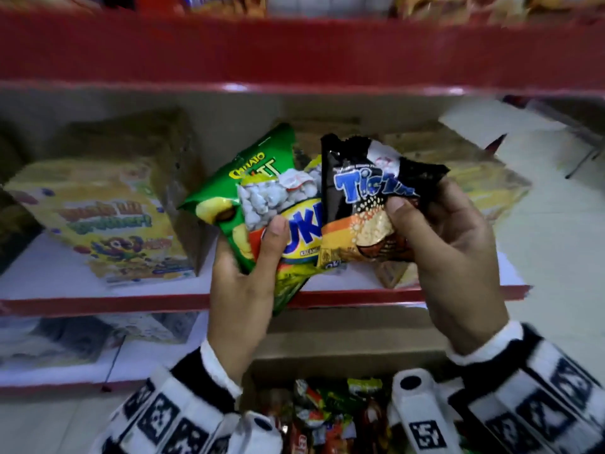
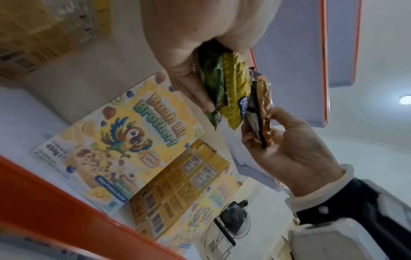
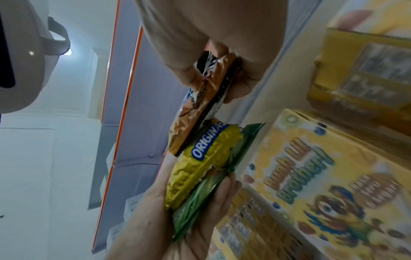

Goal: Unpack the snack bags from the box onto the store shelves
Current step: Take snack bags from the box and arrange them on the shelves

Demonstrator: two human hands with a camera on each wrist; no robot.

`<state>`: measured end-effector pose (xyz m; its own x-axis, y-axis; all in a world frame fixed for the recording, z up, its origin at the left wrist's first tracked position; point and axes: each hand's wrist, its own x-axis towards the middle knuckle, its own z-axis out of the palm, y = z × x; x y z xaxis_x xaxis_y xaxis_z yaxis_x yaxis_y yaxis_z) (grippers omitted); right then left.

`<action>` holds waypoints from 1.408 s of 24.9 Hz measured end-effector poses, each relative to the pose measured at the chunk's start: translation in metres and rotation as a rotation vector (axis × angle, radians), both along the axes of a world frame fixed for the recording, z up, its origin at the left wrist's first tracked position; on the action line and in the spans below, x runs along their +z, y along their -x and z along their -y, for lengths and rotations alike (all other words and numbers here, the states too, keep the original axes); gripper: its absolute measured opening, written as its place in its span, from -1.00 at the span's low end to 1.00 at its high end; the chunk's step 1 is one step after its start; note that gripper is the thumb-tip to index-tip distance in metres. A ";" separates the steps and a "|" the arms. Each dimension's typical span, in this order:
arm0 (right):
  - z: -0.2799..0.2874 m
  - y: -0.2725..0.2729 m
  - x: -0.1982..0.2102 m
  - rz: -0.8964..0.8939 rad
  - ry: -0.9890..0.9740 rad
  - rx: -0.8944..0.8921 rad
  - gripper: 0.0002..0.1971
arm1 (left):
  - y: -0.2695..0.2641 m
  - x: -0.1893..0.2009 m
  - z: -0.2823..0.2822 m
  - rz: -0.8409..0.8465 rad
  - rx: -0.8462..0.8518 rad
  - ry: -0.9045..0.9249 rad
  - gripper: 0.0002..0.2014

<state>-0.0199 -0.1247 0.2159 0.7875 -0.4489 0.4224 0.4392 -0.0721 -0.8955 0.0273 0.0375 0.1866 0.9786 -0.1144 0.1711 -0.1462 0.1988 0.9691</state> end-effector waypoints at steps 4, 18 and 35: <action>0.000 0.035 0.095 -0.117 0.046 -0.012 -0.73 | 0.028 0.083 -0.001 -0.129 -0.045 -0.023 -0.38; 0.017 0.100 0.418 -0.160 0.158 0.154 -0.70 | 0.082 0.400 -0.001 -0.136 -0.175 0.040 -0.57; -0.034 -0.003 0.577 -0.114 0.063 0.267 -0.84 | -0.005 0.507 -0.101 0.222 0.081 0.163 -0.56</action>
<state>-0.0169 -0.0905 0.7932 0.9181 -0.1948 0.3452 0.3473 -0.0245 -0.9374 0.0322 0.1387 0.6935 0.9201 0.0094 0.3915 -0.3726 0.3287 0.8678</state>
